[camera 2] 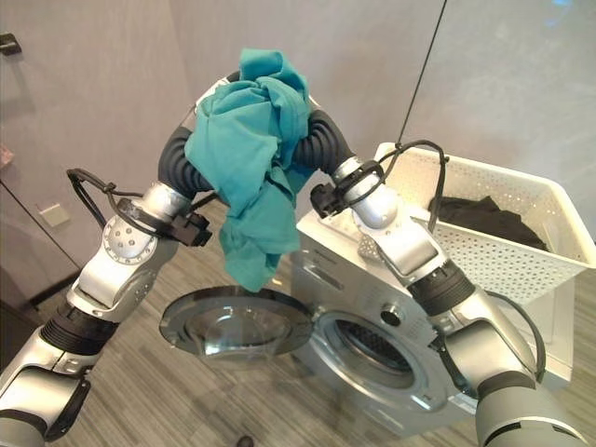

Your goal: Grab the laundry basket,head to the washer,open it,put in the laundry and shut it.

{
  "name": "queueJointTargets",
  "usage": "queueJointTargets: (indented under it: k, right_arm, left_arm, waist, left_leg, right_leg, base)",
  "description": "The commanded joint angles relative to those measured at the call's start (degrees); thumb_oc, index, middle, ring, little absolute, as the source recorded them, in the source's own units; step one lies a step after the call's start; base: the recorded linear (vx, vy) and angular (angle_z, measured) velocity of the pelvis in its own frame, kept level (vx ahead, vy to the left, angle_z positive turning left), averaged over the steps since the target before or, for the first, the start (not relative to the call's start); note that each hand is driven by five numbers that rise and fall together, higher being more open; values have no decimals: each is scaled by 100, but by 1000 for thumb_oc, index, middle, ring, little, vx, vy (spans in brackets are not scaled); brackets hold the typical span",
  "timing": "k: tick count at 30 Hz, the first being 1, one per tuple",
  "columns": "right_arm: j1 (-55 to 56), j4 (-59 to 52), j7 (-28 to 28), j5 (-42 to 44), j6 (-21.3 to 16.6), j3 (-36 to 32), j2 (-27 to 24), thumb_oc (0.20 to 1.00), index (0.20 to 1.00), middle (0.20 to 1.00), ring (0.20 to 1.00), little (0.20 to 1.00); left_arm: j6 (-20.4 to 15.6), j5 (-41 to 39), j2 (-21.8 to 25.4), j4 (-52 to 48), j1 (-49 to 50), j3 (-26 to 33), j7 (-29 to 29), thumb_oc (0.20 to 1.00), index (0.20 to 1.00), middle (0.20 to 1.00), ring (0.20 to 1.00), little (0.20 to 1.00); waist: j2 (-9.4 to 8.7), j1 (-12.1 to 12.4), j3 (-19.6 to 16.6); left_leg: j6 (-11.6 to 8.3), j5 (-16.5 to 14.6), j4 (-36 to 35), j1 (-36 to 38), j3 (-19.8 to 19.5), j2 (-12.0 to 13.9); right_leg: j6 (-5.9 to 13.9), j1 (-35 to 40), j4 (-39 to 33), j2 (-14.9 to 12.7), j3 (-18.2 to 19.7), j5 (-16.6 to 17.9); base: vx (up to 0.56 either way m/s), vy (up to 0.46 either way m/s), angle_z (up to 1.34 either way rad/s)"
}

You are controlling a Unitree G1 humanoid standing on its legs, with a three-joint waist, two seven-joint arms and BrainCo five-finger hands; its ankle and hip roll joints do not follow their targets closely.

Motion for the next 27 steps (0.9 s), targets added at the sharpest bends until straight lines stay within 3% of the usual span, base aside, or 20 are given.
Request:
queueJointTargets:
  k: [1,2,3,5,7,15,17,22,24,27]
  right_arm:
    - [-1527,-202,170,10,-393,271,412,200,200,200,200,200]
    - [-1531,-202,195,31,-381,318,422,200,200,200,200,200]
    - [-1539,-213,231,46,-372,372,424,200,200,200,200,200]
    - [-1562,-200,251,-3,-355,430,387,200,200,200,200,200]
    - [-1565,-214,269,-34,-351,455,372,1000,1000,1000,1000,1000]
    - [-1426,-208,144,-200,-313,301,378,1000,1000,1000,1000,1000]
    - [-1399,-257,126,-281,-307,269,339,1000,1000,1000,1000,1000]
    - [-1440,-386,-92,-390,-379,103,-134,1000,1000,1000,1000,1000]
    - [-1399,-526,-363,-568,-458,-185,-632,1000,1000,1000,1000,1000]
    - [-1273,-592,-700,-647,-575,-668,-1097,1000,1000,1000,1000,1000]
  left_arm:
    - [179,137,-298,185,-617,-1195,-539,881,881,881,881,881]
    - [212,138,-326,222,-658,-1272,-553,410,410,410,410,410]
    - [248,122,-377,290,-676,-1334,-541,200,200,200,200,200]
    - [256,216,-407,294,-741,-1385,-543,200,200,200,200,200]
    - [258,257,-431,299,-761,-1379,-508,200,200,200,200,200]
    - [288,71,-722,476,-656,-1293,-365,200,200,200,200,200]
    - [308,-414,-885,591,-444,-1214,-325,200,200,200,200,200]
    - [405,-1412,-1149,640,140,-1075,-406,200,200,200,200,200]
    - [498,-2105,-1200,492,696,-967,-523,200,200,200,200,200]
    - [628,-2506,-1131,348,1297,-843,-693,200,200,200,200,200]
  waist:
    - [-37,117,-98]
    - [-37,110,-98]
    - [-38,106,-96]
    - [-37,101,-95]
    - [-37,100,-90]
    - [-42,62,-115]
    - [-61,46,-127]
    - [-112,-24,-154]
    - [-157,-71,-172]
    - [-200,-107,-183]
  left_leg:
    - [-105,-43,-89,-264,-332,300]
    - [-104,-44,-89,-267,-333,294]
    - [-104,-41,-89,-270,-340,292]
    - [-104,-42,-89,-272,-339,290]
    - [-102,-42,-89,-271,-337,291]
    - [-90,-63,-89,-266,-323,278]
    - [-82,-65,-89,-256,-314,276]
    - [-78,-65,-89,-251,-315,273]
    - [-76,-69,-89,-262,-323,267]
    - [-69,-86,-89,-267,-330,265]
  right_leg:
    - [564,301,2,-386,-108,-378]
    - [566,302,3,-386,-108,-379]
    - [566,302,4,-388,-110,-378]
    - [570,302,5,-390,-108,-379]
    - [571,302,6,-392,-106,-382]
    - [576,297,5,-407,-98,-366]
    - [579,295,8,-412,-96,-352]
    - [591,292,6,-418,-82,-329]
    - [598,290,7,-411,-97,-324]
    - [615,288,5,-408,-111,-323]
  base:
    - [0,0,0]
    - [0,0,0]
    - [0,0,0]
    - [0,0,0]
    - [0,0,0]
    - [0,0,0]
    - [0,0,0]
    - [0,0,0]
    - [0,0,0]
    - [0,0,0]
